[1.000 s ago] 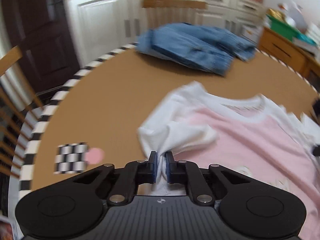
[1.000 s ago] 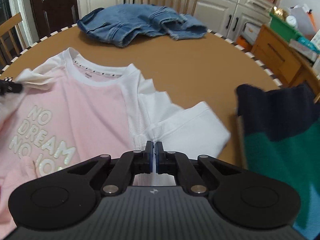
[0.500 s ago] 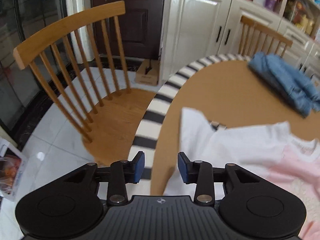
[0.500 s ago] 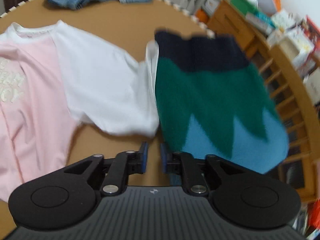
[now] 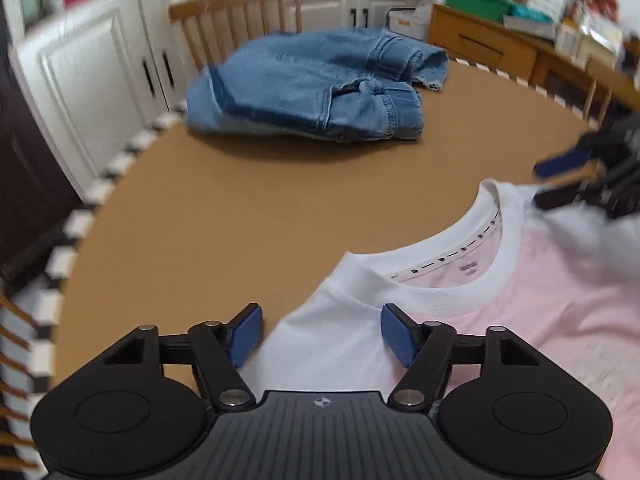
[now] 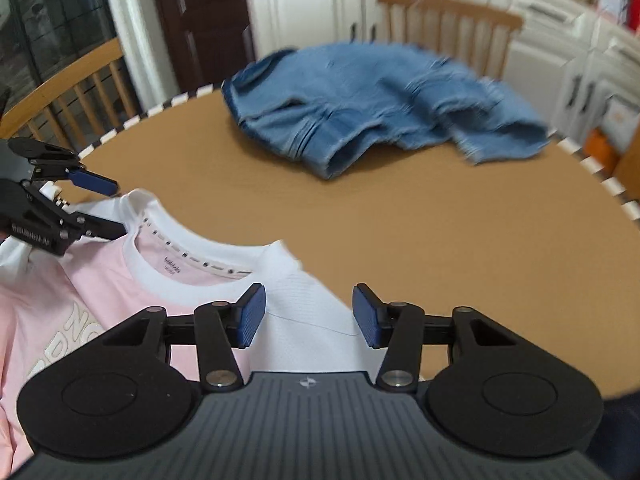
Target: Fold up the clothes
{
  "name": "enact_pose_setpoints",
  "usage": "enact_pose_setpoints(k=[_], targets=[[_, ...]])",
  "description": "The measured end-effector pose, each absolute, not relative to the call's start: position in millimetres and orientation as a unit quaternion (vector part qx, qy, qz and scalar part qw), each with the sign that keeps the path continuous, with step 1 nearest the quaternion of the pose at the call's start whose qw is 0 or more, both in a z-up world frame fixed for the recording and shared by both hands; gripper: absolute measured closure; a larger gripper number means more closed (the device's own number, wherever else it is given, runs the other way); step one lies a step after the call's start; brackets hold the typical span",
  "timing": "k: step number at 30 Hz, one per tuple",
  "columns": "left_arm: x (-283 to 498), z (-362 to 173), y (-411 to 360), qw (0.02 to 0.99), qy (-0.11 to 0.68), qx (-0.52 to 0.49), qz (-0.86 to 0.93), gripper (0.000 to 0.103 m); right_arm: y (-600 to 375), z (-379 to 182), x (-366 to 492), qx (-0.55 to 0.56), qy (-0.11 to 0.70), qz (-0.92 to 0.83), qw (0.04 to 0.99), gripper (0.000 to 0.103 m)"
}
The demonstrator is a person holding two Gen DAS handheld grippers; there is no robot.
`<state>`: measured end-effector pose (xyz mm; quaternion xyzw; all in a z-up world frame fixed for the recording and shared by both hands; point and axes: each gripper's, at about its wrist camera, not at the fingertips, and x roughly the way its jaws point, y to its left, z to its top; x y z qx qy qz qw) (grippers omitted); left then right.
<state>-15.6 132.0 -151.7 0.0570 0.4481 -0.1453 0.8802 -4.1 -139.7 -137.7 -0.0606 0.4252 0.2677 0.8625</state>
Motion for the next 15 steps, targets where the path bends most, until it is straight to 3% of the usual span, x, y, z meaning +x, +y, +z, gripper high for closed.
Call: enact_pose_setpoints(k=[1, 2, 4, 7, 12, 15], targets=[[-14, -153, 132, 0.880, 0.446, 0.052, -0.153, 0.044, -136, -141, -4, -0.066, 0.424, 0.275, 0.860, 0.062], [-13, -153, 131, 0.880, 0.444, 0.050, -0.162, 0.065, -131, -142, -3, -0.080, 0.424, 0.277, 0.859, 0.102], [-5, -155, 133, 0.876, 0.452, 0.016, -0.167, 0.091, -120, -136, 1, -0.111, 0.428, 0.278, 0.853, 0.103], [14, -157, 133, 0.891, 0.437, 0.009, -0.125, 0.095, -111, -128, 20, -0.164, 0.409, 0.250, 0.862, 0.103], [57, -163, 123, 0.912, 0.407, 0.019, -0.051, 0.094, -99, -127, 68, -0.153, 0.402, 0.171, 0.887, 0.101], [65, -161, 114, 0.915, 0.398, 0.067, -0.024, 0.072, -92, -135, 77, -0.156, 0.420, 0.142, 0.883, 0.093]])
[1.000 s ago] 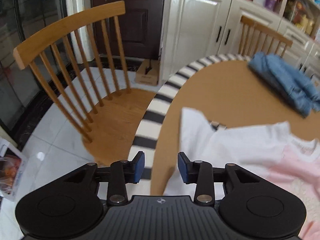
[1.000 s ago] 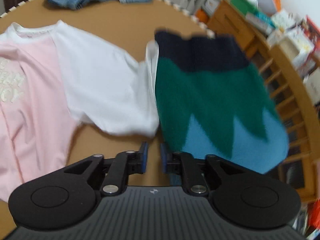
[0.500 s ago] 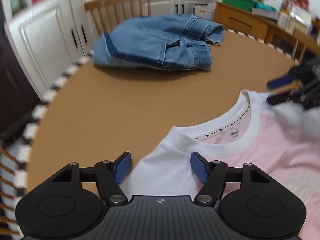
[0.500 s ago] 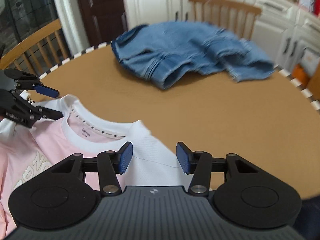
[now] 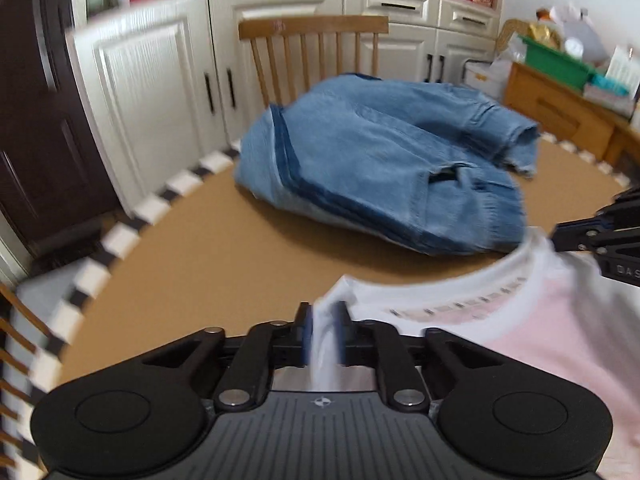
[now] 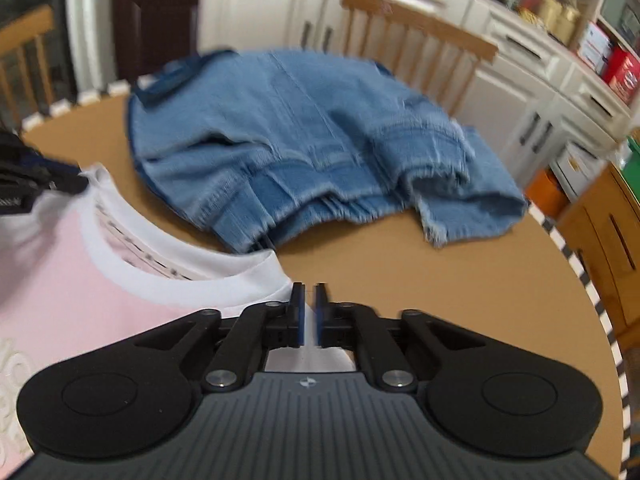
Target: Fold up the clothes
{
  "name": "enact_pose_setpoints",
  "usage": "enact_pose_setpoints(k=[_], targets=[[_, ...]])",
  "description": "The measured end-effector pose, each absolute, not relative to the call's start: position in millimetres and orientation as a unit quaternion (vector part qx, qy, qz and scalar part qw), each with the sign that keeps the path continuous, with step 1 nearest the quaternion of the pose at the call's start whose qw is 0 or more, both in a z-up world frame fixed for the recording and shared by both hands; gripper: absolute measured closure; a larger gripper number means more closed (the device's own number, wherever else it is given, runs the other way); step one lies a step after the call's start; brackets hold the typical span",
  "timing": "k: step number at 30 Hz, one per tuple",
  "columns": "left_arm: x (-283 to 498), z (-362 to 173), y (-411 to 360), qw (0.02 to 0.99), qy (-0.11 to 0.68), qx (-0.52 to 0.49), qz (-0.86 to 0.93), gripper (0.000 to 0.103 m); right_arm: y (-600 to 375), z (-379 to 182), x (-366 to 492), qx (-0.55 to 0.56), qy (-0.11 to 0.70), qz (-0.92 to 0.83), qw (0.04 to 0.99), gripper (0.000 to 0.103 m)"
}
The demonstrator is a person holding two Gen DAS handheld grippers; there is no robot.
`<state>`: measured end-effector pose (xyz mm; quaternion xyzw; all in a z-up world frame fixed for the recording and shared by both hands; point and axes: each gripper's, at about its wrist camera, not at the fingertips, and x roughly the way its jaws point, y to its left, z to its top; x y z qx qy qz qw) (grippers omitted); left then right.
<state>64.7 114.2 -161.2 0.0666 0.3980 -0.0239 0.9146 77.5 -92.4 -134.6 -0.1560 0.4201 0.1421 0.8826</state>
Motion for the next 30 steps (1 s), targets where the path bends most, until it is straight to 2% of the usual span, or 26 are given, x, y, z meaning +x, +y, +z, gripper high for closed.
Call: enact_pose_setpoints(k=[1, 3, 4, 5, 6, 8, 11, 14, 17, 19, 20, 21, 23, 25, 30], targets=[[64, -158, 115, 0.914, 0.398, 0.076, -0.018, 0.065, -96, -131, 73, -0.150, 0.421, 0.141, 0.883, 0.092], [48, -141, 126, 0.914, 0.398, 0.073, -0.017, 0.060, -111, -111, 48, -0.129, 0.400, 0.147, 0.895, 0.086], [34, -131, 135, 0.917, 0.394, 0.064, -0.020, 0.053, -120, -100, 29, -0.119, 0.388, 0.157, 0.900, 0.079], [15, -121, 143, 0.919, 0.389, 0.051, -0.026, 0.045, -129, -88, 7, -0.109, 0.377, 0.172, 0.903, 0.061], [-6, -112, 151, 0.921, 0.386, 0.037, -0.034, 0.042, -137, -78, -16, -0.098, 0.373, 0.193, 0.902, 0.056], [-54, -98, 161, 0.917, 0.394, 0.001, -0.059, 0.036, -150, -69, -65, -0.071, 0.389, 0.251, 0.884, 0.058], [-131, -92, 156, 0.899, 0.421, -0.039, -0.113, 0.034, -154, -80, -131, -0.052, 0.423, 0.319, 0.847, 0.058], [-196, -98, 132, 0.886, 0.441, -0.015, -0.144, 0.032, -143, -99, -167, -0.072, 0.432, 0.331, 0.836, 0.057], [-229, -113, 106, 0.884, 0.451, 0.025, -0.125, 0.032, -135, -115, -171, -0.042, 0.438, 0.316, 0.841, 0.057], [-238, -120, 97, 0.881, 0.457, 0.014, -0.119, 0.036, -130, -124, -169, -0.028, 0.444, 0.309, 0.841, 0.057], [-239, -123, 94, 0.881, 0.459, 0.004, -0.116, 0.043, -127, -129, -168, -0.028, 0.447, 0.306, 0.840, 0.059], [-240, -126, 92, 0.882, 0.458, -0.002, -0.114, 0.048, -125, -131, -168, -0.029, 0.446, 0.306, 0.841, 0.069], [-242, -126, 90, 0.885, 0.454, -0.007, -0.105, 0.082, -122, -132, -169, -0.029, 0.445, 0.305, 0.841, 0.098], [-246, -120, 93, 0.888, 0.447, -0.027, -0.099, 0.087, -127, -119, -176, -0.012, 0.439, 0.302, 0.846, 0.098], [-280, -91, 99, 0.895, 0.429, -0.047, -0.110, 0.087, -152, -68, -232, -0.039, 0.388, 0.335, 0.858, 0.100]])
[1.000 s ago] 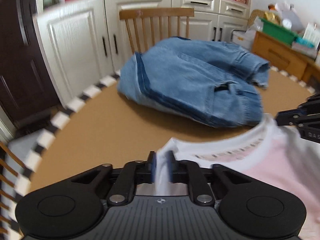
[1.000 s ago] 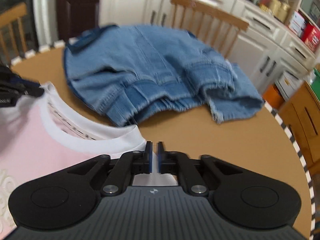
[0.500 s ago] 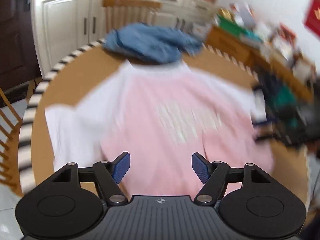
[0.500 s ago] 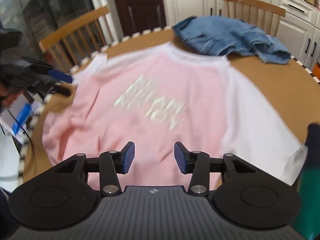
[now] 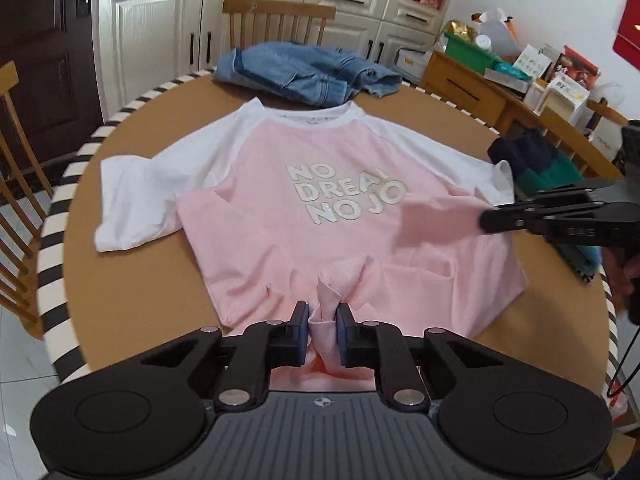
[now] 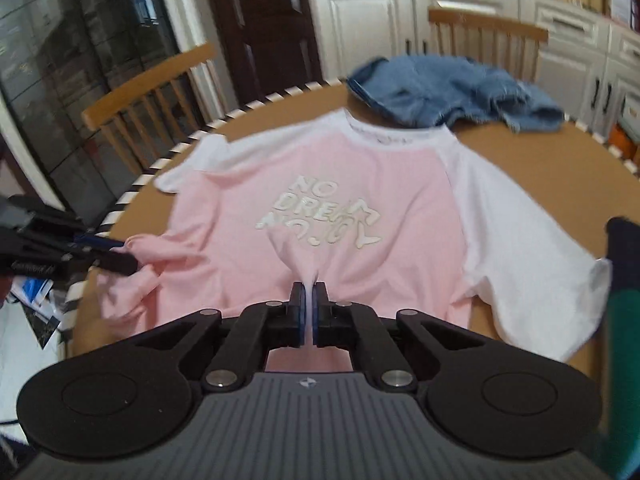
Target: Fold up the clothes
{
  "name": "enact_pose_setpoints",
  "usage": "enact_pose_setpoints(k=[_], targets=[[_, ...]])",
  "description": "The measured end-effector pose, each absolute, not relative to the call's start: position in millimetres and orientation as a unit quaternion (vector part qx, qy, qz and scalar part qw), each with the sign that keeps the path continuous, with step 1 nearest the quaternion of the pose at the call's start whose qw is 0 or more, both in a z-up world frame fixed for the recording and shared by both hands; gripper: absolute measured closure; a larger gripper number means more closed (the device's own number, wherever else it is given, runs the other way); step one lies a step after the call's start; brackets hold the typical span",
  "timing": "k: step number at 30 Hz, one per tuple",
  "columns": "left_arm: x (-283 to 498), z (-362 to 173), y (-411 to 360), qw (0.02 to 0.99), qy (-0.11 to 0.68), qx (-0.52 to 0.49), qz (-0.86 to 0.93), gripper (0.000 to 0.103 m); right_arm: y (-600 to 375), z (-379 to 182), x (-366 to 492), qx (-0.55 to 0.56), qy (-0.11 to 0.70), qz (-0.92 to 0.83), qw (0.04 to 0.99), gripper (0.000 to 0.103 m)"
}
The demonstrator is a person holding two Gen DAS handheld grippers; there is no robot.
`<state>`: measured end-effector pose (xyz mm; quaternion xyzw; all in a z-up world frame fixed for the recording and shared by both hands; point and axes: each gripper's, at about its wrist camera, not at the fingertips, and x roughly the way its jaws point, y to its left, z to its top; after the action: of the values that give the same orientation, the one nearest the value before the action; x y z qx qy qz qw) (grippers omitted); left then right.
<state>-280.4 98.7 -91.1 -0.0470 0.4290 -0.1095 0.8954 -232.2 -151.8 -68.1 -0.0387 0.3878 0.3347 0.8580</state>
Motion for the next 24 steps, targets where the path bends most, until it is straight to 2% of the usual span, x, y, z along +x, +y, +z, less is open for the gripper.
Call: enact_pose_setpoints(k=[4, 7, 10, 11, 15, 16, 17, 18, 19, 22, 24], targets=[[-315, -79, 94, 0.880, 0.448, -0.075, -0.138, 0.087, -178, -57, -285, -0.081, 0.392, 0.357, 0.844, 0.100], [-341, -79, 86, 0.860, 0.474, -0.084, -0.170, 0.086, -200, -67, -317, -0.082, 0.426, 0.353, 0.829, 0.099], [-364, -94, 83, 0.828, 0.518, -0.098, -0.192, 0.082, -216, -91, -341, -0.083, 0.476, 0.295, 0.824, 0.096], [-370, -100, 84, 0.816, 0.532, -0.109, -0.198, 0.077, -222, -98, -347, -0.084, 0.492, 0.269, 0.824, 0.093], [-385, -112, 100, 0.802, 0.551, -0.110, -0.201, 0.076, -232, -99, -372, -0.065, 0.513, 0.183, 0.836, 0.092], [-389, -113, 105, 0.803, 0.552, -0.105, -0.199, 0.073, -231, -94, -377, -0.054, 0.508, 0.167, 0.843, 0.090], [-390, -113, 110, 0.806, 0.549, -0.104, -0.196, 0.064, -231, -90, -381, -0.043, 0.504, 0.152, 0.849, 0.083], [-389, -112, 116, 0.811, 0.543, -0.105, -0.191, 0.060, -230, -85, -386, -0.032, 0.499, 0.136, 0.855, 0.071], [-387, -111, 119, 0.815, 0.538, -0.110, -0.188, 0.058, -225, -81, -387, -0.022, 0.489, 0.132, 0.862, 0.065], [-374, -110, 121, 0.813, 0.532, -0.144, -0.188, 0.053, -199, -76, -374, -0.031, 0.457, 0.146, 0.877, 0.064], [-367, -114, 114, 0.810, 0.530, -0.161, -0.193, 0.049, -184, -79, -364, -0.049, 0.437, 0.153, 0.885, 0.060]])
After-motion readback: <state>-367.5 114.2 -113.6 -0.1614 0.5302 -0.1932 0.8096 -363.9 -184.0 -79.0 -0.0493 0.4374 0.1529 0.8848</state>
